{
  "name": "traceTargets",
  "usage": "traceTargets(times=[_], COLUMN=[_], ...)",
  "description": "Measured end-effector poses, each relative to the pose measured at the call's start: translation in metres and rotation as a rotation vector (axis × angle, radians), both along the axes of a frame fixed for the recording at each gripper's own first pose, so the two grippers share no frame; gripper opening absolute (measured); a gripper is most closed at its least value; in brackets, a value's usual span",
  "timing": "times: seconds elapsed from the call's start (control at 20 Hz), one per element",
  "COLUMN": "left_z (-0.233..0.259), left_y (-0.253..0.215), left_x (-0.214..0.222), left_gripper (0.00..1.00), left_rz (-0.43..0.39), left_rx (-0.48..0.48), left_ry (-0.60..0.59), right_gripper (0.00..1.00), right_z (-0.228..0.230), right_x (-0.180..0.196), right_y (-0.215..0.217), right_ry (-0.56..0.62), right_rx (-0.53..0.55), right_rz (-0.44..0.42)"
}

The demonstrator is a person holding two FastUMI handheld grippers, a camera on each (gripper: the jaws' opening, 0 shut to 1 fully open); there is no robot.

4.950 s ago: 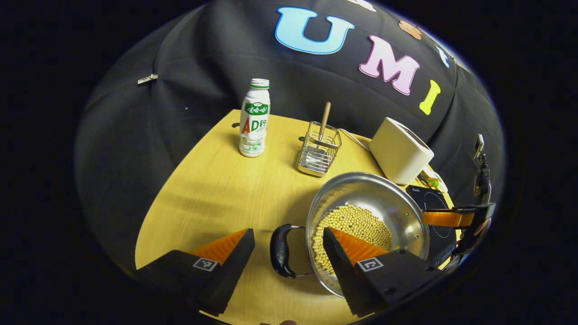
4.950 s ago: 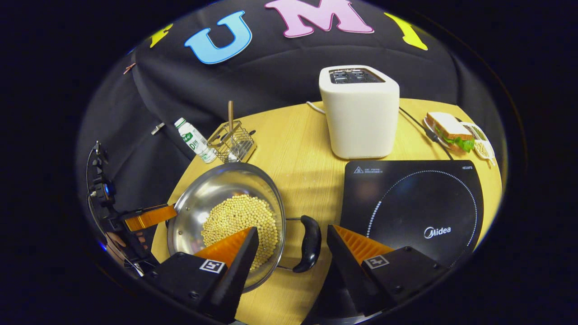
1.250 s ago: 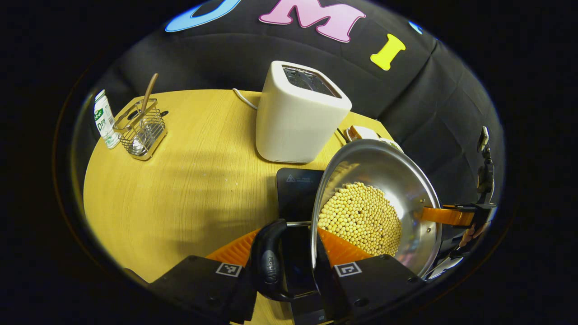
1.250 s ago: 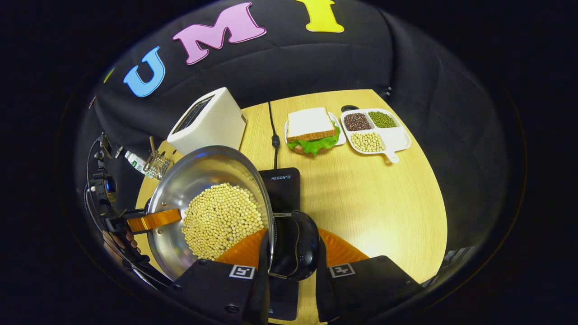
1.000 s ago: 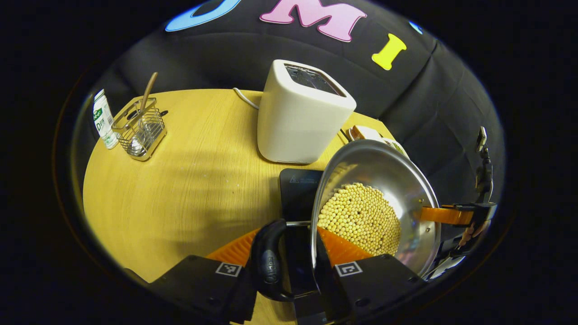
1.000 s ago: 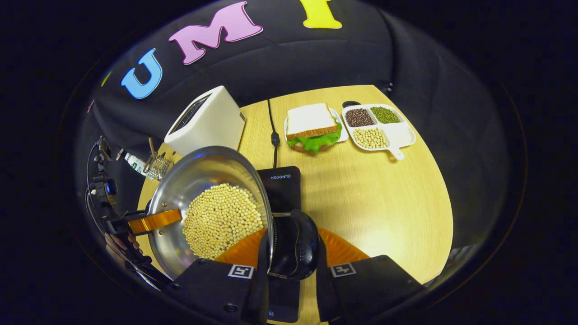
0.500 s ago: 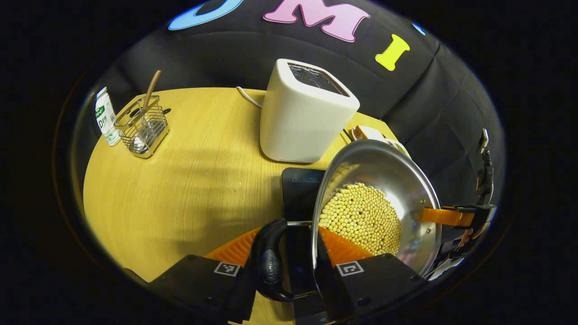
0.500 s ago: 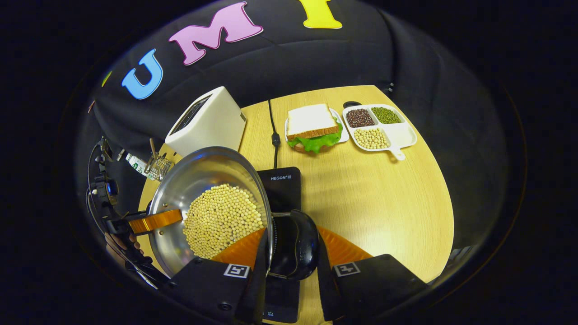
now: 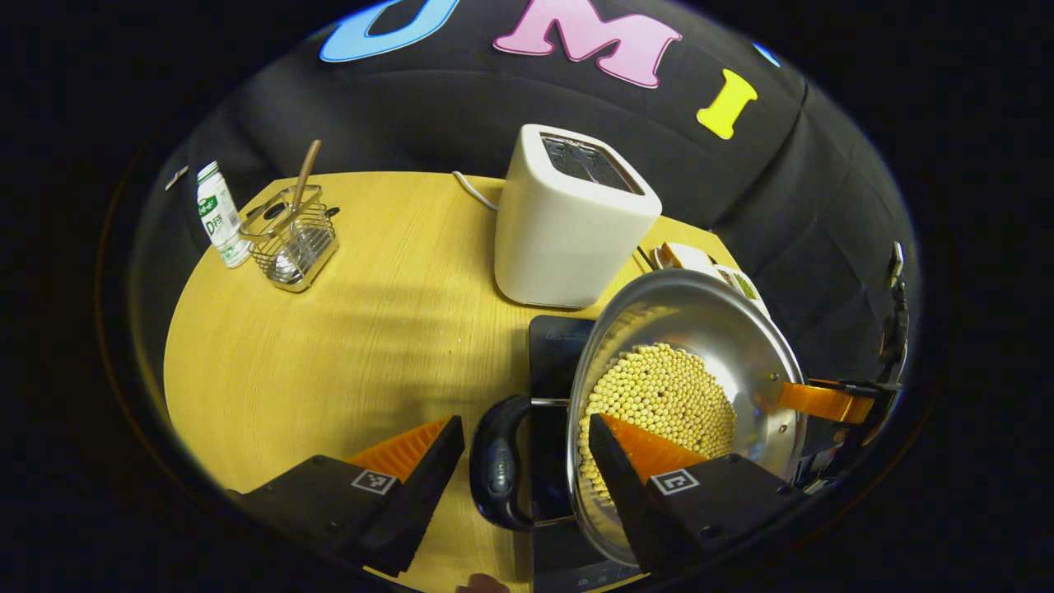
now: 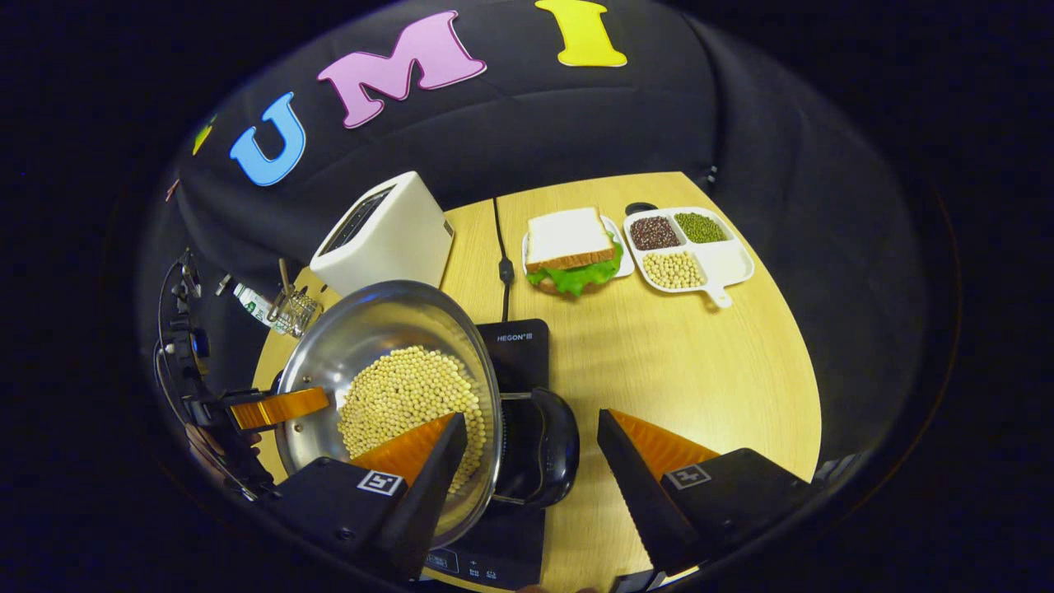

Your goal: First push the handle of the pot to place it horizontally, then grasp the pot with both hands and set it on the induction cooktop.

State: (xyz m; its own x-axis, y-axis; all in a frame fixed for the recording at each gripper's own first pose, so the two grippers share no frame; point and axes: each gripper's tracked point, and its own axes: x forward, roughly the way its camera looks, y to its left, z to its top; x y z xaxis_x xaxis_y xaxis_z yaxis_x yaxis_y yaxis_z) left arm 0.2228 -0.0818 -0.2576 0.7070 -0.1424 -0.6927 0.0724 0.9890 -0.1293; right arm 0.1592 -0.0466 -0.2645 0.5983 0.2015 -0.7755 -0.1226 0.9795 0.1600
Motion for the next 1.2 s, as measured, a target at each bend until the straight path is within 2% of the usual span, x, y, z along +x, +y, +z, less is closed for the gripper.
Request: traceTargets(times=[0.25, 0.6, 0.7, 0.8, 0.9, 1.05, 1.2], left_z=[0.056, 0.167, 0.184, 0.203, 0.219, 0.240, 0.266], left_y=[0.009, 0.018, 0.030, 0.031, 0.031, 0.029, 0.038], left_x=[-0.025, -0.084, -0.100, -0.116, -0.133, -0.157, -0.180], left_gripper=[0.96, 0.96, 0.95, 0.96, 0.95, 0.96, 0.95], left_rz=[0.016, 0.117, 0.164, 0.178, 0.185, 0.202, 0.219], left_rx=[0.048, 0.057, 0.090, 0.129, 0.150, 0.129, 0.129], left_ry=[-0.131, -0.429, -0.482, -0.537, -0.589, -0.652, -0.730], right_gripper=[0.99, 0.98, 0.98, 0.99, 0.98, 0.98, 0.98], right_z=[0.049, 0.178, 0.197, 0.217, 0.233, 0.254, 0.273], right_x=[-0.001, 0.005, 0.001, -0.016, -0.028, -0.048, -0.069], right_y=[-0.004, -0.024, -0.038, -0.050, -0.044, -0.028, -0.024], right_ry=[-0.192, -0.542, -0.599, -0.667, -0.706, -0.755, -0.804], right_rx=[-0.068, -0.076, -0.105, -0.146, -0.133, -0.087, -0.116], right_rz=[0.019, -0.056, -0.117, -0.168, -0.179, -0.183, -0.175])
